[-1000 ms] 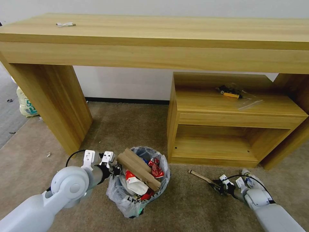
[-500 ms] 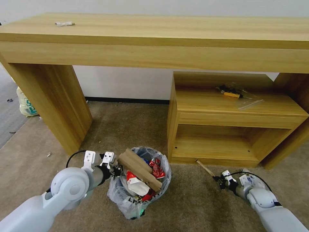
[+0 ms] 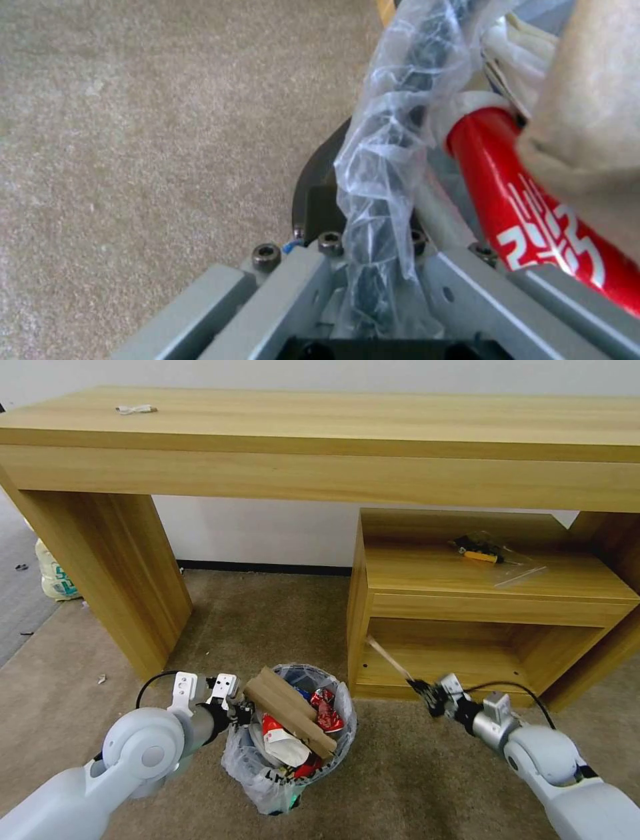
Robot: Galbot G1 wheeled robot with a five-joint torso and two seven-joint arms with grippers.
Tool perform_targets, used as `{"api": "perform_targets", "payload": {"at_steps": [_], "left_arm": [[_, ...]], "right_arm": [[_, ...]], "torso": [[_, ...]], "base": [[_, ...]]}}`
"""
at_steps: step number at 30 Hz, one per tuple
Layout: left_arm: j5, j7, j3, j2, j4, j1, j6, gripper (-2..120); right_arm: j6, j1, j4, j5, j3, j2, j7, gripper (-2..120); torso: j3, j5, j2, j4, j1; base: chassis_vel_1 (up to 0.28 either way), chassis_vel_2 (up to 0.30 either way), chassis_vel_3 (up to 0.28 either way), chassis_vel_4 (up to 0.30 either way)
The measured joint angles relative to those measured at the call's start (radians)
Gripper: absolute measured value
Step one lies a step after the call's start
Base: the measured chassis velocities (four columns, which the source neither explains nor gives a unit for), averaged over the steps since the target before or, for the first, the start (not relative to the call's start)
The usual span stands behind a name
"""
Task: Pick up the trash bin and place the garbage on the floor into it.
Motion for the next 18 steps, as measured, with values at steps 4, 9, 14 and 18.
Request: {"api": "perform_targets", "payload": {"at_steps": [4,9,14,18], "left_arm": [[0.011,0.011,0.017,-0.007,0.016,-0.013,0.0,0],[0.014,0.018,0.032,-0.014,0.025,-0.027,0.0,0],[0.02,0.019,0.063,-0.018,0.051,-0.066,0.0,0],[0.01,0.017,0.096,-0.018,0.065,-0.108,0.0,0]], "right_arm": [[-0.037,0.108,0.088,0.097,-0.1,0.017,0.068,0],[-0.058,0.188,0.104,0.21,-0.202,0.048,0.131,0],[-0.057,0.254,0.084,0.253,-0.319,0.097,0.168,0],[-0.054,0.276,0.057,0.25,-0.382,0.128,0.17,0]], "torso": [[0.0,-0.0002,0.0,0.0004,0.0],[0.0,0.0001,0.0,0.0005,0.0],[0.0,0.0001,0.0,0.0003,0.0],[0.0,0.0001,0.0,0.0002,0.0]], "base": [[0.0,0.0,0.0,0.0],[0.0,0.0,0.0,0.0],[0.0,0.0,0.0,0.0],[0.0,0.0,0.0,0.0]]}}
